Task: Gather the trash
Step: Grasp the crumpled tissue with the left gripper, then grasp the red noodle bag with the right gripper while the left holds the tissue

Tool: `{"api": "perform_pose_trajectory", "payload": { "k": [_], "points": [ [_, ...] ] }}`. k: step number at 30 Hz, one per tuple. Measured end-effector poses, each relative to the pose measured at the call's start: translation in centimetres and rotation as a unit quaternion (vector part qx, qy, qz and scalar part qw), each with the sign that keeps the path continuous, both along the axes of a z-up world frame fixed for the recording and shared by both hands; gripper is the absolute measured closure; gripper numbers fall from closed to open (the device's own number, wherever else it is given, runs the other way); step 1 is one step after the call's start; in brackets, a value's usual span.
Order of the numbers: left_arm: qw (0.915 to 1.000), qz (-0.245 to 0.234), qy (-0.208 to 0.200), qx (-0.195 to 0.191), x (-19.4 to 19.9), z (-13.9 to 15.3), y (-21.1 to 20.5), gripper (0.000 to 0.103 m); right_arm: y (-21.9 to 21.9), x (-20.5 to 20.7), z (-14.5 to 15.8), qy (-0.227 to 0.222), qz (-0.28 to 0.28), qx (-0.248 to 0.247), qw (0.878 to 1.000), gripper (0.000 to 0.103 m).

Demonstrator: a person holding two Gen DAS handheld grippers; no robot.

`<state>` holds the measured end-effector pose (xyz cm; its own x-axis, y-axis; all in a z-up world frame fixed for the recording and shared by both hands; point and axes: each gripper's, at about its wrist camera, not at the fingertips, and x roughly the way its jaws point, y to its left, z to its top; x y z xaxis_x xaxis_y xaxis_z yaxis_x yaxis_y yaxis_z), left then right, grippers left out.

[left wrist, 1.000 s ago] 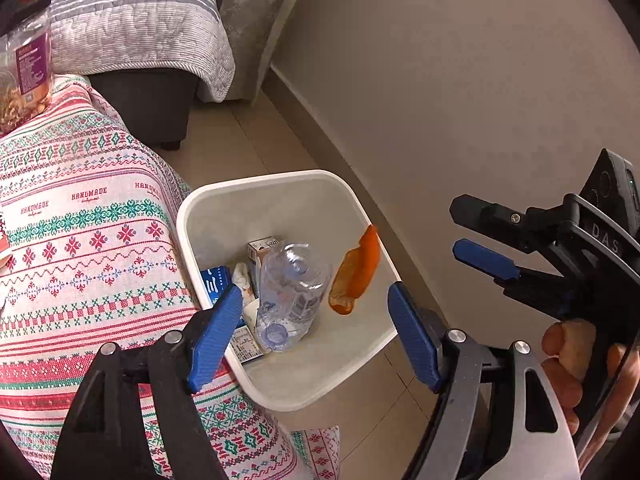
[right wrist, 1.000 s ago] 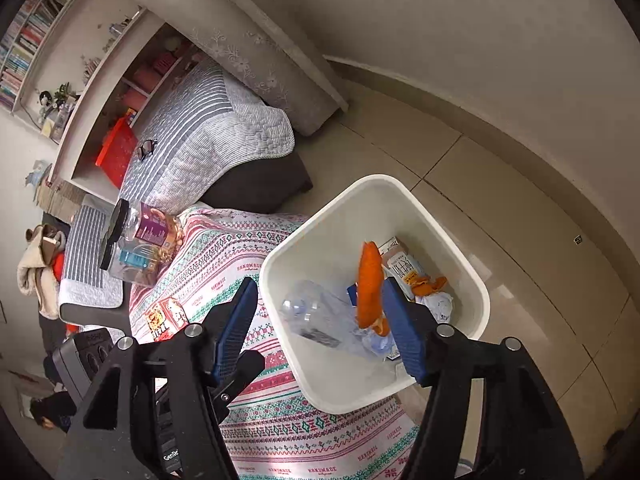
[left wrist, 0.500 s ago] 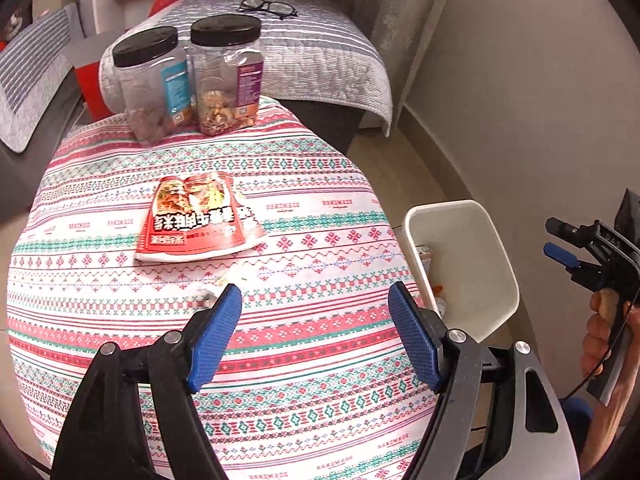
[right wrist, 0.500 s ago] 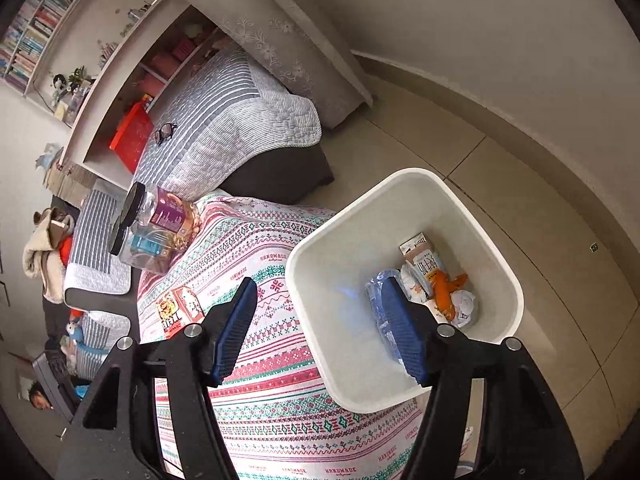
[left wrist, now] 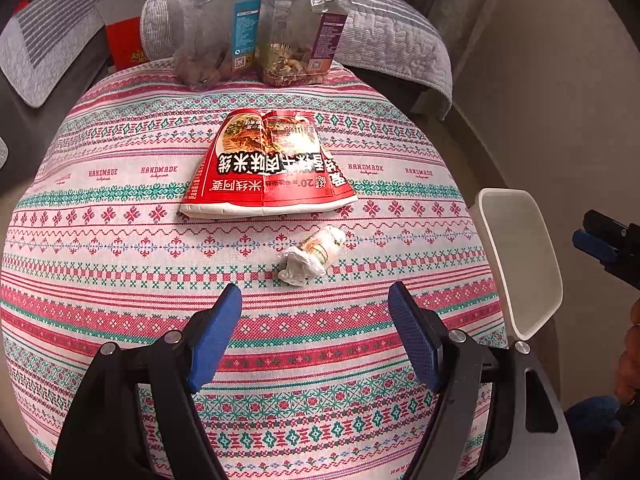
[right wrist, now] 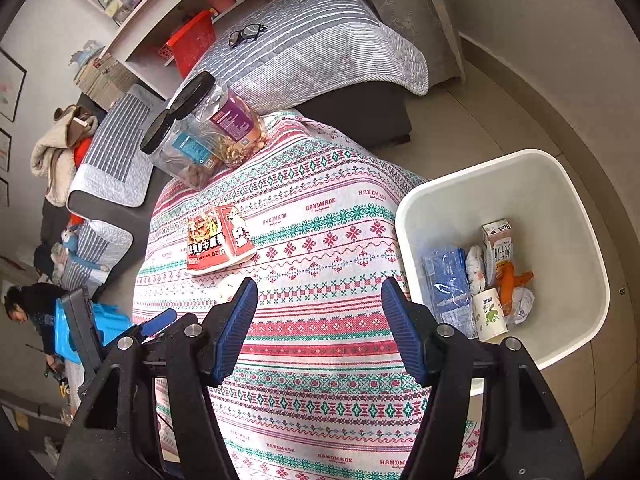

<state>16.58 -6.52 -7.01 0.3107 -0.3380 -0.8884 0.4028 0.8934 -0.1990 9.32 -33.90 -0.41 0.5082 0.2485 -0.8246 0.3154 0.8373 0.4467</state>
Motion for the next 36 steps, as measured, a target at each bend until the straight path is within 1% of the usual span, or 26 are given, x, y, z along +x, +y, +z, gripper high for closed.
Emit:
{"api": "perform_pose_trajectory", "payload": {
  "k": [3,5,7,8,9,10,11,12,13,15,17,20,23,26,28,32,36],
  "points": [
    [0.9994,-0.026,-0.012,0.018,0.1,-0.6,-1.7,0.029,0.8,0.4,-0.3,0.008,0.006,-0.008,1.000,0.041],
    [0.9984,-0.036,-0.022,0.038,0.3,-1.2,-2.5,0.029,1.2,0.5,-0.6,0.012,0.009,-0.011,1.000,0.041],
    [0.9979,-0.041,-0.018,0.046,0.8,-1.9,-2.9,0.030,1.5,0.7,-0.7,0.015,0.011,-0.013,1.000,0.041],
    [0.9980,-0.037,-0.020,0.047,1.1,-2.2,-2.9,0.034,1.7,0.8,-0.8,0.019,0.011,-0.016,1.000,0.041],
    [0.9981,-0.036,-0.020,0.045,1.5,-2.5,-3.0,0.040,2.0,0.9,-1.0,0.022,0.011,-0.017,1.000,0.041],
    [0.9983,-0.035,-0.013,0.044,1.9,-3.0,-3.0,0.062,2.2,1.2,-1.2,0.025,0.013,-0.018,0.999,0.041],
    [0.9984,-0.034,0.001,0.045,2.3,-3.6,-3.0,0.094,2.5,1.4,-1.4,0.029,0.015,-0.020,0.999,0.041],
    [0.9986,-0.031,0.017,0.040,2.5,-4.0,-2.8,0.094,2.7,1.7,-1.6,0.032,0.017,-0.022,0.999,0.041],
    [0.9989,-0.026,0.022,0.031,2.6,-3.9,-2.3,0.094,3.0,2.0,-1.8,0.035,0.019,-0.024,0.999,0.041],
    [0.9993,-0.019,0.026,0.016,2.5,-3.2,-1.3,0.098,3.5,2.6,-2.2,0.040,0.021,-0.022,0.999,0.041],
    [0.9994,-0.012,0.032,-0.007,2.3,-2.2,0.1,0.098,4.1,3.2,-2.9,0.045,0.025,-0.003,0.999,0.041],
    [0.9984,0.013,0.032,-0.044,1.6,-0.1,3.1,0.099,5.3,4.5,-4.3,0.055,0.034,0.052,0.997,0.042],
    [0.9960,0.049,0.027,-0.070,1.3,1.7,6.6,0.099,7.3,6.2,-6.2,0.062,0.039,0.125,0.989,0.044],
    [0.9919,0.092,0.028,-0.083,1.4,2.6,9.9,0.099,10.2,8.1,-8.2,0.068,0.039,0.162,0.984,0.046],
    [0.9896,0.111,0.028,-0.087,1.5,2.9,11.7,0.099,12.0,9.2,-9.2,0.064,0.038,0.186,0.980,0.048],
    [0.9873,0.126,0.025,-0.093,1.3,3.4,13.9,0.099,14.1,10.0,-11.4,0.055,-0.005,0.254,0.966,0.050],
    [0.9865,0.129,0.025,-0.097,1.0,3.7,15.1,0.099,15.0,10.7,-13.0,0.040,-0.062,0.292,0.953,0.051]
  ]
}}
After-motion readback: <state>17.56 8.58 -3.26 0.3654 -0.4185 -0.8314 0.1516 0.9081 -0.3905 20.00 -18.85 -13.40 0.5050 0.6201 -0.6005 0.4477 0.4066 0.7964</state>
